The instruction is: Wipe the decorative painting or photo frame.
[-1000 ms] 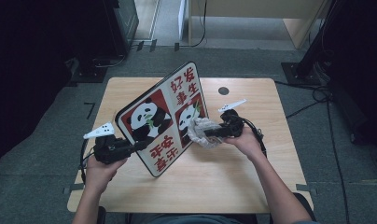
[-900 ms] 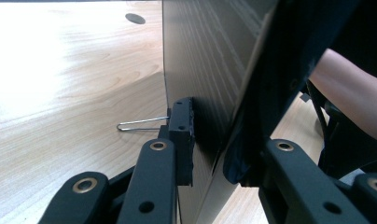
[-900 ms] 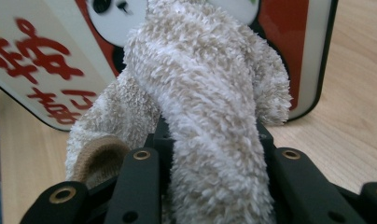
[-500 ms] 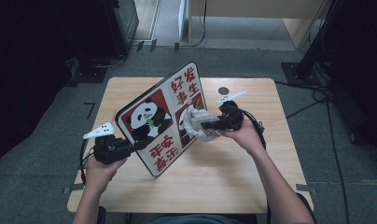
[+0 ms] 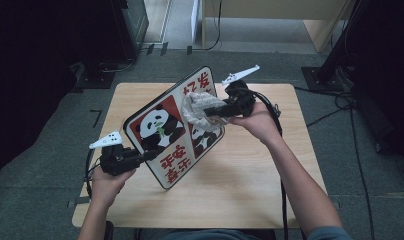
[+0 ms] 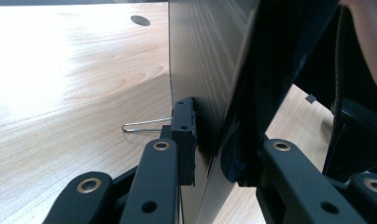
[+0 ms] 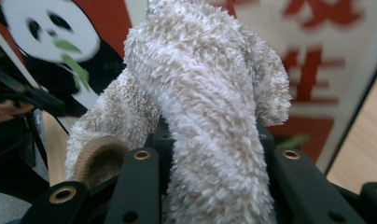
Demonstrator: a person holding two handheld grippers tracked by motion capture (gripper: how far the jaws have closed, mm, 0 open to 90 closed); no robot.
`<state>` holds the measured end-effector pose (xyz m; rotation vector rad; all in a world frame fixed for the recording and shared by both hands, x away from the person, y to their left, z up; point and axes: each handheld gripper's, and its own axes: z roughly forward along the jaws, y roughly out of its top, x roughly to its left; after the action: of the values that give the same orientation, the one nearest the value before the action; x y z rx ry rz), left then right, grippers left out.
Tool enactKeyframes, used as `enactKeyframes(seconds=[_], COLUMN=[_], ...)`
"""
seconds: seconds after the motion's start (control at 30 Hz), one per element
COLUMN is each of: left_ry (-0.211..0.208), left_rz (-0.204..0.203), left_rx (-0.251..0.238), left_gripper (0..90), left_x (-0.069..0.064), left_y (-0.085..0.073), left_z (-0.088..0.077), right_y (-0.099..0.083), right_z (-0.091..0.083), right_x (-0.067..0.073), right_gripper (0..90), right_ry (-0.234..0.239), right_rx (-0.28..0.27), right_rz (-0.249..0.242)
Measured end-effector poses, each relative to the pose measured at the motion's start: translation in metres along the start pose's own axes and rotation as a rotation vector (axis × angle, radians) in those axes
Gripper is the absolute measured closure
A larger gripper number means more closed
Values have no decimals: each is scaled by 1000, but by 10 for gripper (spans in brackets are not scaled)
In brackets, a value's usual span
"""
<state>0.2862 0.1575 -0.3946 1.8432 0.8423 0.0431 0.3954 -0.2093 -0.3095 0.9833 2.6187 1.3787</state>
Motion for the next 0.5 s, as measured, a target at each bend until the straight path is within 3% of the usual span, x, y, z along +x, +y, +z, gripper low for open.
enactKeyframes(seconds=[0.27,0.5], left_ry=[-6,-9], left_rz=[-7,-6], left_rx=[-4,-7], left_gripper=[752,753], left_x=[2,2], left_y=[-1,-1], left_z=[0,0], right_y=[44,44], right_z=[-11,2], right_x=[21,21], right_gripper=[660,658], right_ry=[-2,0], right_rx=[-85,-79], right_rz=[-73,-64])
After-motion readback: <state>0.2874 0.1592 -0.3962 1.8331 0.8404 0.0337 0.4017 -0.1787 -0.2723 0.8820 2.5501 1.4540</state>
